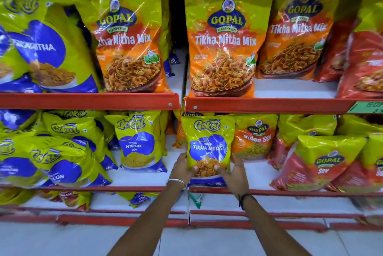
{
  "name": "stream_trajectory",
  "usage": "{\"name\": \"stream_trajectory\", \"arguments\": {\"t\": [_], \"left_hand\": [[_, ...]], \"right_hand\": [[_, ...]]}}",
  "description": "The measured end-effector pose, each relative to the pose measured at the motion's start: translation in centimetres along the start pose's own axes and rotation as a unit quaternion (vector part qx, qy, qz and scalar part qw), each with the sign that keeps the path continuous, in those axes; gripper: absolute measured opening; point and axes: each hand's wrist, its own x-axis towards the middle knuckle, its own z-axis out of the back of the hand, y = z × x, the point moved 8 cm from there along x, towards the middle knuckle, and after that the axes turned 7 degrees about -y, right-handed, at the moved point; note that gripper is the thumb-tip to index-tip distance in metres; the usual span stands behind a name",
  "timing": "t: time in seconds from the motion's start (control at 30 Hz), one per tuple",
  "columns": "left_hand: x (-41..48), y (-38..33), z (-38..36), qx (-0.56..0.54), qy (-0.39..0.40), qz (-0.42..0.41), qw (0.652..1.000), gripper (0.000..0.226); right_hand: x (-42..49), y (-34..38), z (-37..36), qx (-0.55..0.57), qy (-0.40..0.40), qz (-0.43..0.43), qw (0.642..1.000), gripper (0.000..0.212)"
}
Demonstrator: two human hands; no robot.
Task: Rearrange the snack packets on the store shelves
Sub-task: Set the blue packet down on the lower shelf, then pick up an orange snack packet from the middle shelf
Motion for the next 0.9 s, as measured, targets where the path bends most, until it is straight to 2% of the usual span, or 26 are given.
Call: {"name": "stream_trajectory", "arguments": {"t": [0.07,0.13,0.27,0.33,0.4,0.47,0.5,0.6,0.67,0.8,0.9], "left_hand": [[-1.0,-2.2,2.0,0.010,-0.030,-0.053,0.998,0.056],[-2.3,-5.6,5.4,-0.021,-0.074,-0.143,0.987,0.047],[-3.5,-13.5,15.1,-0.051,-0.224,-0.323,0.918,0.027],[-3.0,-16.6,20.2,-0.046,-0.303,-0.359,0.881,0.028],[-1.9,-18.7,24.8,-0.058,-0.354,-0.363,0.860,0.034],[0.6,-19.3,28.2,-0.054,-0.370,-0.332,0.866,0.043],[2.2,-19.0,29.3,-0.050,-0.359,-0.303,0.881,0.049],[5.6,-17.2,30.2,-0.089,-0.267,-0.196,0.939,0.071],[6.4,-16.4,30.0,-0.099,-0.216,-0.155,0.959,0.075],[7.2,-16.2,30.4,-0.053,-0.178,-0.154,0.970,0.064],[7.2,-16.3,30.7,-0.068,-0.180,-0.171,0.966,0.060]], "right_hand": [[-1.0,2.2,1.7,-0.009,-0.074,0.031,0.997,0.069],[-2.2,6.6,2.9,0.048,-0.113,0.094,0.988,0.054],[-3.2,18.7,3.7,0.135,-0.132,0.247,0.950,0.028],[-3.2,24.8,3.7,0.162,-0.140,0.301,0.929,0.023],[-2.6,29.7,2.9,0.185,-0.133,0.327,0.917,0.027],[-1.3,32.9,1.3,0.199,-0.100,0.319,0.921,0.038],[-0.4,34.0,0.2,0.190,-0.078,0.304,0.930,0.047],[1.6,35.7,-3.2,0.086,-0.015,0.249,0.965,0.076],[2.3,36.2,-4.6,0.042,0.020,0.224,0.973,0.087],[2.9,36.7,-5.3,0.023,0.030,0.210,0.977,0.079],[2.7,36.6,-5.1,0.044,0.008,0.211,0.976,0.071]]}}
